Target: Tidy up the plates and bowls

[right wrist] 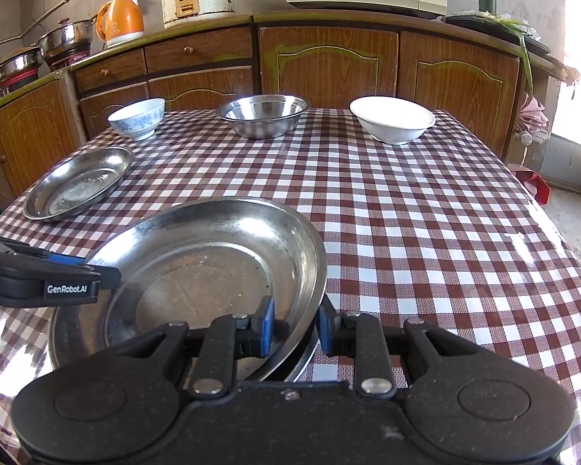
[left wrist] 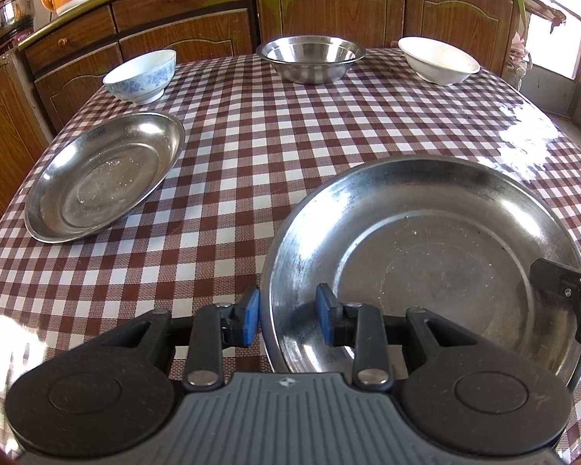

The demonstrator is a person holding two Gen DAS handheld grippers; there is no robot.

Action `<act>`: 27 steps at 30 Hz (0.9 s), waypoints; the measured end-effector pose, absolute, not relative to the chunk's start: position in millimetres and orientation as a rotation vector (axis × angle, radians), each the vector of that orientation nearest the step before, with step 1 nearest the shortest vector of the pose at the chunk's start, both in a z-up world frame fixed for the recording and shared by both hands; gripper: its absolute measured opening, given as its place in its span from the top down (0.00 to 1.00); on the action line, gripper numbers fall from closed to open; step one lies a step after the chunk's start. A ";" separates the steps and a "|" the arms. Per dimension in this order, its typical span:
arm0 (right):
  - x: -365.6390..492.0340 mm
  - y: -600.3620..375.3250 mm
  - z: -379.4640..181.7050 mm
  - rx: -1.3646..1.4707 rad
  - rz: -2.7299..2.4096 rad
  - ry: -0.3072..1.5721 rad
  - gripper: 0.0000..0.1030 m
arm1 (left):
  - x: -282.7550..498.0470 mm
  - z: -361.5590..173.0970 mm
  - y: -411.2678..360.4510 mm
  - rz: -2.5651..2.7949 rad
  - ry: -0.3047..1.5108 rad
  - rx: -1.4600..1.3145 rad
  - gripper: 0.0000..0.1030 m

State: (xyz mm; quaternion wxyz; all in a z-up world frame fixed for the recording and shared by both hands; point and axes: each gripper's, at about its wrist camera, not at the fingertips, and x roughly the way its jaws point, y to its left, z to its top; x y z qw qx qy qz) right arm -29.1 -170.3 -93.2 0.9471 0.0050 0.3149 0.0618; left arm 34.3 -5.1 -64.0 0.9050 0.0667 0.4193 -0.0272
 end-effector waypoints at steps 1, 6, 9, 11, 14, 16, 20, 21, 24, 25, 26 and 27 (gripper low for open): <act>-29.1 -170.6 -93.0 0.014 0.128 0.641 0.71 | 34.4 -64.3 -5.0 -0.057 0.868 0.137 0.69; -30.2 -171.5 -92.4 0.024 0.137 0.645 0.68 | 34.8 -64.2 -4.3 -0.060 0.870 0.131 0.69; -31.4 -171.4 -92.4 0.021 0.140 0.646 0.67 | 34.8 -64.0 -4.0 -0.061 0.871 0.128 0.68; -31.7 -171.9 -92.0 0.020 0.140 0.649 0.67 | 35.4 -64.5 -4.3 -0.061 0.872 0.129 0.69; -32.1 -174.2 -90.7 0.020 0.136 0.650 0.66 | 36.0 -65.3 -3.5 -0.063 0.879 0.126 0.69; -32.7 -176.6 -90.1 0.015 0.125 0.645 0.64 | 36.3 -66.5 -3.2 -0.066 0.885 0.121 0.68; -34.0 -179.9 -87.7 0.018 0.116 0.636 0.64 | 35.5 -66.7 -3.8 -0.066 0.884 0.125 0.68; -34.3 -180.2 -87.2 0.020 0.116 0.634 0.64 | 35.6 -66.6 -3.6 -0.067 0.885 0.123 0.68; -34.5 -179.5 -86.5 0.014 0.115 0.632 0.64 | 34.8 -65.4 -1.2 -0.055 0.881 0.111 0.49; -34.7 -179.3 -86.2 0.012 0.116 0.631 0.64 | 33.9 -64.4 0.0 -0.051 0.875 0.106 0.39; -34.9 -179.1 -86.0 0.012 0.115 0.630 0.64 | 33.4 -63.1 1.1 -0.049 0.870 0.102 0.34; -34.9 -179.2 -85.3 0.012 0.114 0.627 0.64 | 32.6 -61.8 2.0 -0.047 0.865 0.098 0.33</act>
